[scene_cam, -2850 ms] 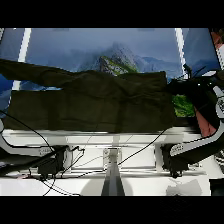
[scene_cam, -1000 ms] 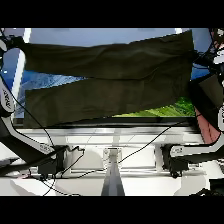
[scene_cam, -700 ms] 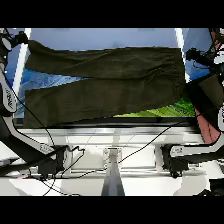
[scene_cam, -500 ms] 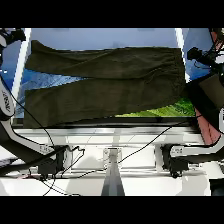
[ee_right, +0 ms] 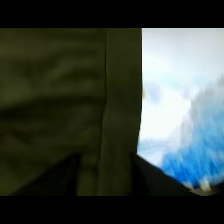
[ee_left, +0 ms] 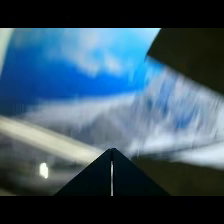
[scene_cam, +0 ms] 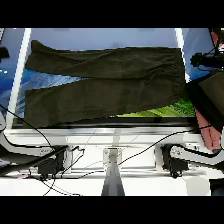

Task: Fold the clothes and pants, and hang the long-sleeved shirts on hangers.

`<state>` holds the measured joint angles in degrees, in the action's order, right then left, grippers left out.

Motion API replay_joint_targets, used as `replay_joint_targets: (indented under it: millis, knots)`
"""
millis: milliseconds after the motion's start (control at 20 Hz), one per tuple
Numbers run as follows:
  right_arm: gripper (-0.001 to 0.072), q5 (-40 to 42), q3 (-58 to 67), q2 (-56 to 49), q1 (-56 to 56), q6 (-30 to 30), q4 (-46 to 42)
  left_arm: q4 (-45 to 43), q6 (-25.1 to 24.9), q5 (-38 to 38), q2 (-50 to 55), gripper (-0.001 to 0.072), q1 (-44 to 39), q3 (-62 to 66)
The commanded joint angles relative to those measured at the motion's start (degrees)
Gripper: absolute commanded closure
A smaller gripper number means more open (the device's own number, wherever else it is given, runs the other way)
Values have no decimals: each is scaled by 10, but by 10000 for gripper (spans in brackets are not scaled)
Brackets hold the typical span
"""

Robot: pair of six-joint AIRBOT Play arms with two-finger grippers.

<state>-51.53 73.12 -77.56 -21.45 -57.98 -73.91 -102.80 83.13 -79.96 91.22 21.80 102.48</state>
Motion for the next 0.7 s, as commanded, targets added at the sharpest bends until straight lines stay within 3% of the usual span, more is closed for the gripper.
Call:
replay_joint_targets:
  millis: [0, 100, 250, 450, 550, 600, 650]
  knots:
    - [528, -118, -10, 15, -5, 0, -88, 26, -13, -187, -32, 693, 41, -46]
    - [533, -118, -36, 15, -26, 0, -63, 75, -19, -159, -90, 693, 74, -122]
    - [533, -119, -75, 15, -53, 0, -53, 115, -83, -120, -191, 692, 148, -274]
    - [533, -118, -100, 15, -61, 0, -47, 236, -171, -64, -289, 690, 298, -470]
    - [533, -112, -100, 15, -61, 0, -31, 271, -182, -23, -308, 668, 373, -539]
    - [533, -107, -100, 15, -61, 0, -25, 271, -183, -20, -307, 487, 400, -564]
    - [533, -102, -100, 15, -61, 0, -18, 269, -189, -10, -307, 237, 422, -584]
